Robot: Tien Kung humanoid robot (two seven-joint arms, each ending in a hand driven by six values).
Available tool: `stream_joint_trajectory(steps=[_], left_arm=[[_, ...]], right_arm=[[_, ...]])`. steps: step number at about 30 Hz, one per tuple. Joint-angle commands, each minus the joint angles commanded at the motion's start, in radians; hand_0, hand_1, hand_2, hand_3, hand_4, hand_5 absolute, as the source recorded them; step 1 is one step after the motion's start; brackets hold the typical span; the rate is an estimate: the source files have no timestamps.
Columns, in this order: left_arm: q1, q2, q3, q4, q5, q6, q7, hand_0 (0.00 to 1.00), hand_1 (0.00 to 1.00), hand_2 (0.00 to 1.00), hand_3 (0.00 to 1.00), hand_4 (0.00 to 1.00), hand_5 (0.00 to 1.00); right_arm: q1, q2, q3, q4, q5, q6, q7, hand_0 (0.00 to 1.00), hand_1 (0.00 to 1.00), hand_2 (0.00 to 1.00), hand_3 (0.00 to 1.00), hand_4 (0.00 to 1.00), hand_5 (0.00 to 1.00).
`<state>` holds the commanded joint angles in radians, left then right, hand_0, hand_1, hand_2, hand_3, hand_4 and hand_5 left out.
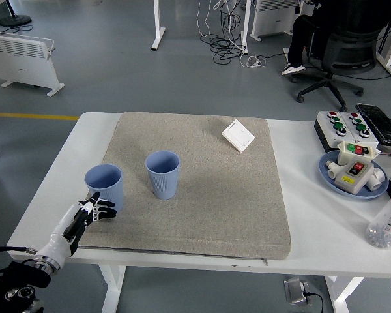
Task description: Push cup pick cup insert cup
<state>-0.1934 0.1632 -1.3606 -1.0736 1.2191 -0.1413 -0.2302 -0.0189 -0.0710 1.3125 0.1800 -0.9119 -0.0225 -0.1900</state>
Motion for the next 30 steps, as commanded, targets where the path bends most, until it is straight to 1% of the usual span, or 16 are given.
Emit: stream_joint_trajectory(steps=[8, 18, 26, 30], left_arm=[[-0.021, 0.011, 0.009, 0.022, -0.003, -0.002, -0.005, 0.67, 0.542, 0.503, 0.51, 0.585, 0.998], [-0.072, 0.025, 0.029, 0.062, -0.02, -0.002, -0.018, 0.67, 0.54, 0.501, 0.507, 0.585, 0.998], [-0.101, 0.016, 0.025, 0.109, -0.033, -0.005, -0.025, 0.67, 0.538, 0.5, 0.508, 0.584, 0.998], [-0.125, 0.01, 0.016, 0.138, -0.054, -0.006, -0.032, 0.67, 0.538, 0.5, 0.508, 0.584, 0.998]], right_arm=[[0.002, -0.001, -0.007, 0.0, 0.001, 0.0, -0.001, 0.755, 0.645, 0.673, 0.573, 0.09, 0.444], [0.008, -0.002, -0.02, 0.0, 0.004, 0.002, -0.001, 0.755, 0.644, 0.671, 0.573, 0.09, 0.444], [0.012, -0.001, -0.029, 0.0, 0.006, 0.003, -0.003, 0.755, 0.644, 0.669, 0.573, 0.09, 0.445], [0.014, -0.001, -0.03, 0.0, 0.001, 0.003, -0.005, 0.755, 0.644, 0.669, 0.573, 0.09, 0.445]])
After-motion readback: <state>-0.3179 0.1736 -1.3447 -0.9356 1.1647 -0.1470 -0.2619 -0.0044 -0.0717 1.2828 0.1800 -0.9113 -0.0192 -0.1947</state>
